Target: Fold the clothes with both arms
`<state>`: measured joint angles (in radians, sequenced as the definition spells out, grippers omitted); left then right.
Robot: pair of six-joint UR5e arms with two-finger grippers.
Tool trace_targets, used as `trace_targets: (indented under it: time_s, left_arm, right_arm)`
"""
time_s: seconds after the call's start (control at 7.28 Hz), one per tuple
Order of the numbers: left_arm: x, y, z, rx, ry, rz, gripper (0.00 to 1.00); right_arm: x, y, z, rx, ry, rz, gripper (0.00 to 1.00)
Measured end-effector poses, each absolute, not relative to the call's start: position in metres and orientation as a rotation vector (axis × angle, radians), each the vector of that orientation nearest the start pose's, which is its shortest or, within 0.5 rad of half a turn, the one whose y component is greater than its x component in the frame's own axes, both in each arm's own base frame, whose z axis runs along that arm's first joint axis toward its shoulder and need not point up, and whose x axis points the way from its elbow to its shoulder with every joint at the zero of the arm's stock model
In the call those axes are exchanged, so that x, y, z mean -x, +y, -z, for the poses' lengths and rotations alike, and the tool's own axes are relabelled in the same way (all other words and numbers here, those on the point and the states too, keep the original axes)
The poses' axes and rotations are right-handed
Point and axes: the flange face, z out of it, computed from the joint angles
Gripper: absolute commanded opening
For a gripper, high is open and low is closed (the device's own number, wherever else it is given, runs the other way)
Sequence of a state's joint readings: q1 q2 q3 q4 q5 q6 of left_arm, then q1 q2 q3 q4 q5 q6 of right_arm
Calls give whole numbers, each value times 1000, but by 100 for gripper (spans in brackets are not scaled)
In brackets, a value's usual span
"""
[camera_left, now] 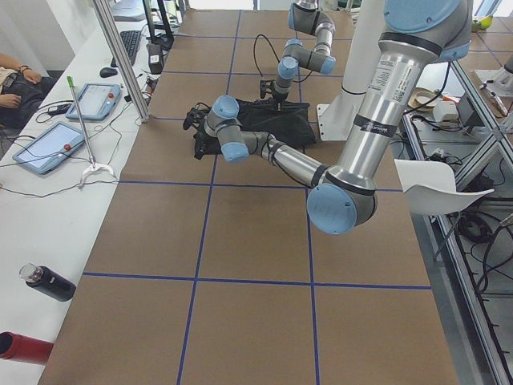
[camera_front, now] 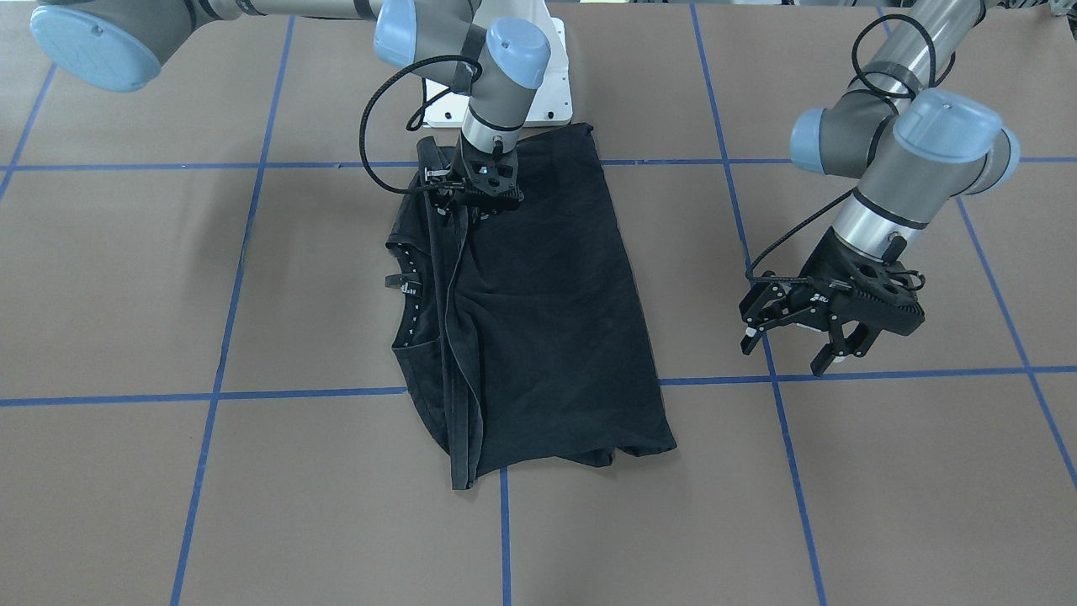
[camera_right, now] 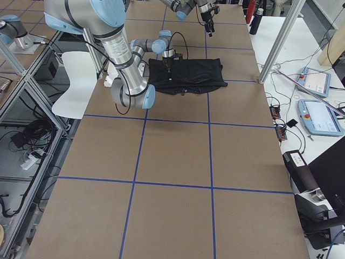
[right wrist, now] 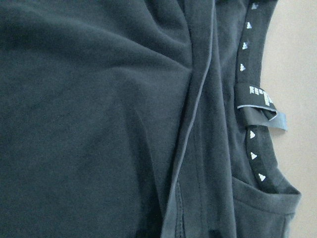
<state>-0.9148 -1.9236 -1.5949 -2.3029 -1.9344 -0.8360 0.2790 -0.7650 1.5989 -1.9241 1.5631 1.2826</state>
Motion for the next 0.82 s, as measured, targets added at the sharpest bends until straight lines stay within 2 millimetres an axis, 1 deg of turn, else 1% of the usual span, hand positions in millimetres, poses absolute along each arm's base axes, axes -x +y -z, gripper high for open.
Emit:
trace_targets:
  time_s: [0.14,0.41,0.55,0.69,0.82]
  left_arm:
    - [-313,-566,-369,-583,981,-42,100]
    - [-314,-566,-369,-583,982,-44,100]
    - [-314,-566,-369,-583,982,-44,100]
    - [-314,-566,-369,-583,981,-45,100]
    - [-314,-566,-369,-583,981,-45,100]
  right_arm:
    - [640,-323,-209,-141,-450,14,0]
    - [632,-322,-208,-145,-427,38,0]
    - [624,-323,-208,-151,-423,48,0]
    - [612,-323,-212,-157,-420,57,0]
    - [596,-322,-225,-163,-413,66,0]
